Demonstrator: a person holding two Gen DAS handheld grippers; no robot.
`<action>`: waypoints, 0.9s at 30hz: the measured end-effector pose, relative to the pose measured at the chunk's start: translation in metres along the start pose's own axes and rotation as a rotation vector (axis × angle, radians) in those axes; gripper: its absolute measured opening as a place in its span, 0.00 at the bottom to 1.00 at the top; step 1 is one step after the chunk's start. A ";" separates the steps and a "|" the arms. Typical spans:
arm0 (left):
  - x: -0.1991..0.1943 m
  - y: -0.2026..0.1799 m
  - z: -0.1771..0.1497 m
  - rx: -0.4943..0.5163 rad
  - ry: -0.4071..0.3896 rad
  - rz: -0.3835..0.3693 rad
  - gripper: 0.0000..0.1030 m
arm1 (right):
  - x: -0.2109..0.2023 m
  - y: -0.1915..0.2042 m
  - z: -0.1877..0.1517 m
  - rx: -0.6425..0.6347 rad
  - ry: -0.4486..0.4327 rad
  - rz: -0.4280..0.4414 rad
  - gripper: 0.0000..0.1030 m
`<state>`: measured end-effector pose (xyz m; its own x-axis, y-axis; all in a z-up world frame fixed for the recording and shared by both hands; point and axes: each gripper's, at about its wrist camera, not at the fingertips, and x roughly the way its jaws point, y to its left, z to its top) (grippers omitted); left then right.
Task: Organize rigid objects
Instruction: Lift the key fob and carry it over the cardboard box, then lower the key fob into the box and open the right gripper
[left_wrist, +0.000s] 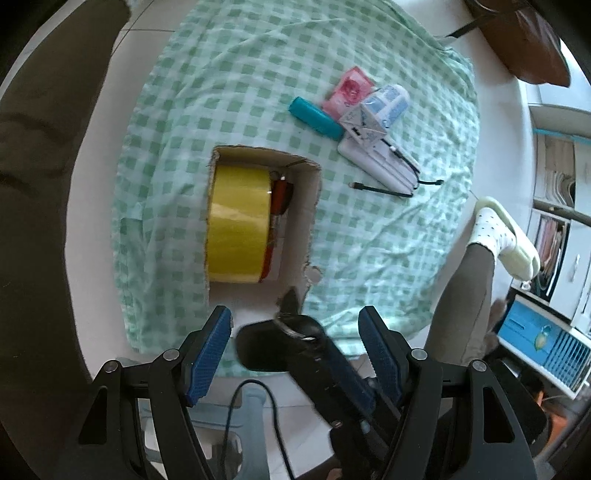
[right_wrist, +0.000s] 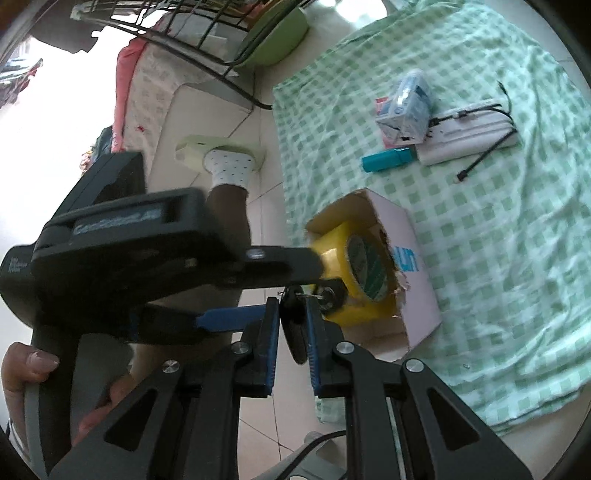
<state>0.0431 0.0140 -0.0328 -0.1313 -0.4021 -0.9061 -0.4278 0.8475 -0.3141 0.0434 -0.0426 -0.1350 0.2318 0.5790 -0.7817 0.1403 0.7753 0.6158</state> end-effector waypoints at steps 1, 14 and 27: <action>-0.001 -0.002 -0.001 0.010 -0.020 -0.006 0.67 | 0.000 0.002 0.000 -0.006 -0.001 0.003 0.15; -0.025 -0.010 -0.013 0.120 -0.148 0.064 0.00 | 0.003 -0.004 0.001 0.025 -0.005 0.050 0.15; -0.030 -0.003 -0.010 0.092 -0.172 0.037 0.00 | -0.017 -0.031 0.008 0.125 -0.086 -0.175 0.23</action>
<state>0.0392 0.0200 -0.0023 0.0129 -0.3115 -0.9501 -0.3413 0.8918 -0.2970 0.0429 -0.0788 -0.1403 0.2744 0.4107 -0.8695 0.3024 0.8215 0.4835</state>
